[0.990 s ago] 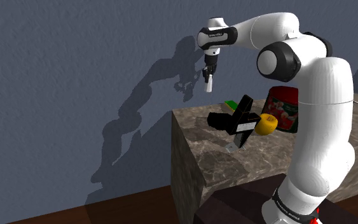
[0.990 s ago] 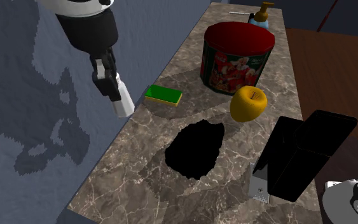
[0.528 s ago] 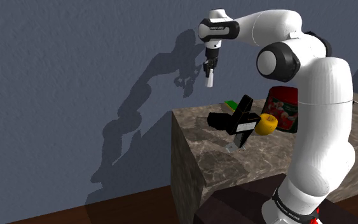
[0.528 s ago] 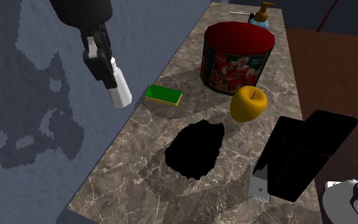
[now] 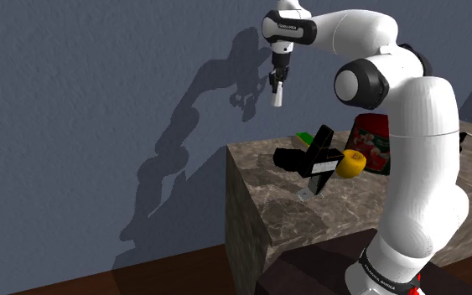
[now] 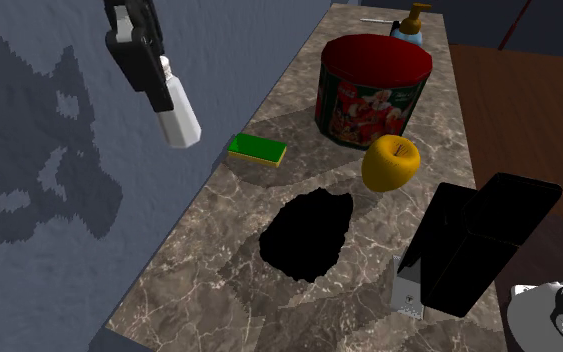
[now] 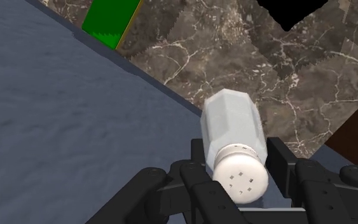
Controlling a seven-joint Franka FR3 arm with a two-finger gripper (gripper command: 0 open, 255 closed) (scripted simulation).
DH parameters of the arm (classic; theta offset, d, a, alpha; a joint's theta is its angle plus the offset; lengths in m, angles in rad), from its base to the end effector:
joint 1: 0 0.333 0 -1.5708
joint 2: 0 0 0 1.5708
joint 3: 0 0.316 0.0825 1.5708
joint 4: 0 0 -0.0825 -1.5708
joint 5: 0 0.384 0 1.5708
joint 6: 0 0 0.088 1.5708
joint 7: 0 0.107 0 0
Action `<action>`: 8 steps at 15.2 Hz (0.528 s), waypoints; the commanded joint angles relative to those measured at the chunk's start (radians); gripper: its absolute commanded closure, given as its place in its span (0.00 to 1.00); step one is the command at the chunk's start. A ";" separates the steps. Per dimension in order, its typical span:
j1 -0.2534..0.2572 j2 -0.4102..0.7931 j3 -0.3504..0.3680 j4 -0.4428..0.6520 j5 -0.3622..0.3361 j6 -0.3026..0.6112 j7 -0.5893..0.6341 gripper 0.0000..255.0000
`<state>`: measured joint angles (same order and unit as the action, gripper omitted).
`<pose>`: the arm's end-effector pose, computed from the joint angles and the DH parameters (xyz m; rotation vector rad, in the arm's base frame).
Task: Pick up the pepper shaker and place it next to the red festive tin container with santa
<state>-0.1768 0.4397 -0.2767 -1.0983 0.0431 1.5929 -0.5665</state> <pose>0.6330 -0.2516 0.5848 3.0359 0.2171 0.0397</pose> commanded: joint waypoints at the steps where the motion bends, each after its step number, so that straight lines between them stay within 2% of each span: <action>1: -0.006 0.012 0.000 0.052 0.003 -0.040 -0.003 1.00; 5: -0.022 0.054 0.001 0.174 0.014 -0.120 -0.007 1.00; 8: -0.001 -0.119 -0.015 -0.091 -0.024 -0.024 -0.028 1.00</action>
<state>-0.1774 0.3605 -0.2869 -1.1371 0.0275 1.5545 -0.5849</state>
